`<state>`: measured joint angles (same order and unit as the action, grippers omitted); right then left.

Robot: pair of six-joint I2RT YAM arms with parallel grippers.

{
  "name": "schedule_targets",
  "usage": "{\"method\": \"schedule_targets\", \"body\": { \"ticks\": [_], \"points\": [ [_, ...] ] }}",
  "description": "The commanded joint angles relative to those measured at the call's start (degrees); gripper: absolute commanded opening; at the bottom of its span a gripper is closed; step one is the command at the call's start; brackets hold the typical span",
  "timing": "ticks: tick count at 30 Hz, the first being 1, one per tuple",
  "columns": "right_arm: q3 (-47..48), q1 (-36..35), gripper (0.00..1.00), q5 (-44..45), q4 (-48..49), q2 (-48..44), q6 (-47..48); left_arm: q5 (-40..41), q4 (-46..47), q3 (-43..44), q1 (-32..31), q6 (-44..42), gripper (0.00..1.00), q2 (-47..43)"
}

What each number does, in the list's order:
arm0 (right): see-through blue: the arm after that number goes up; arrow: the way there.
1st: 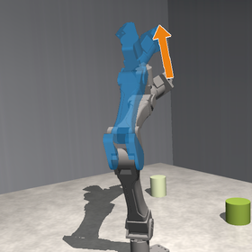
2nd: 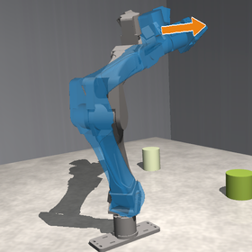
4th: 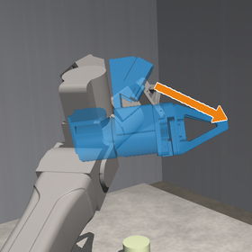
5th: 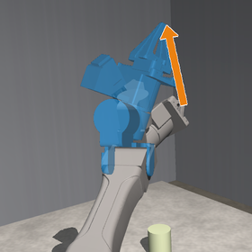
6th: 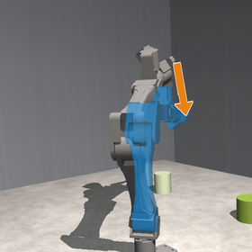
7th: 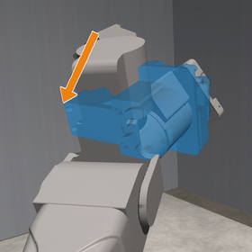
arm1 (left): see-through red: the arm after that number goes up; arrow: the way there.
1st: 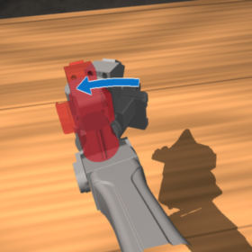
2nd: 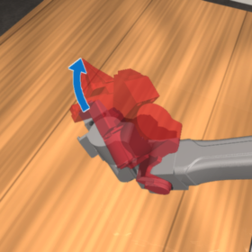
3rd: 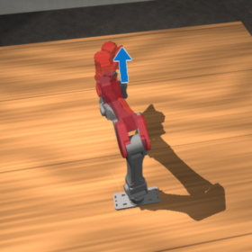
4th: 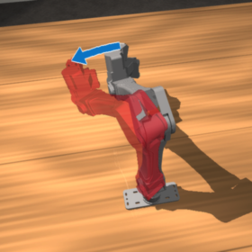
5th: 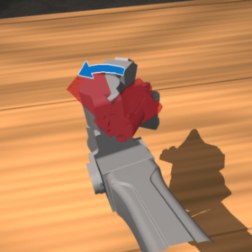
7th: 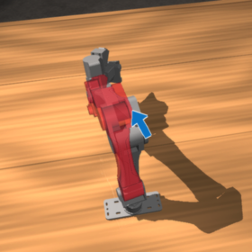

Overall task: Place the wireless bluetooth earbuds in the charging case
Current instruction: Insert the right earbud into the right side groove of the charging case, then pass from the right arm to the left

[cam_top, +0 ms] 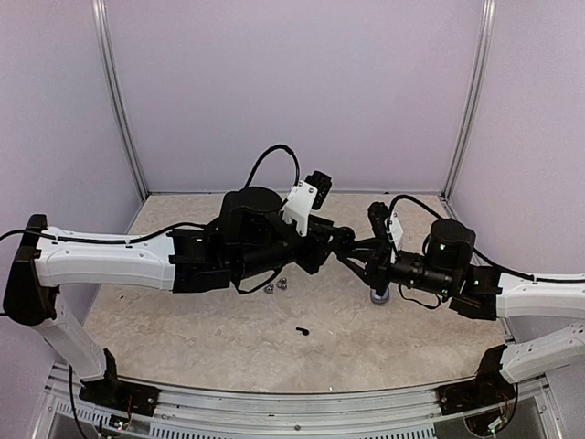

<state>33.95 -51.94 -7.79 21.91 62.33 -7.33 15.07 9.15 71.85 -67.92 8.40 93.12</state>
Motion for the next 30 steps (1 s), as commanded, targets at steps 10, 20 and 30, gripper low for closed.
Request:
{"method": "schedule_targets", "body": {
  "ticks": [10,20,30],
  "points": [
    [-3.27,0.44,0.0,-9.01,3.08,-5.03,5.08,-13.95,0.91,-7.14,6.37,-1.85,0.58,-15.34],
    [-1.03,0.39,0.0,-25.26,-1.54,-5.62,11.63,-33.93,-5.55,-8.68,7.13,-8.22,0.54,-19.87],
    [1.23,0.34,0.0,-31.48,-5.32,-4.39,14.08,-36.73,-9.72,-4.9,3.15,-11.28,0.5,-13.79]
  ]
}}
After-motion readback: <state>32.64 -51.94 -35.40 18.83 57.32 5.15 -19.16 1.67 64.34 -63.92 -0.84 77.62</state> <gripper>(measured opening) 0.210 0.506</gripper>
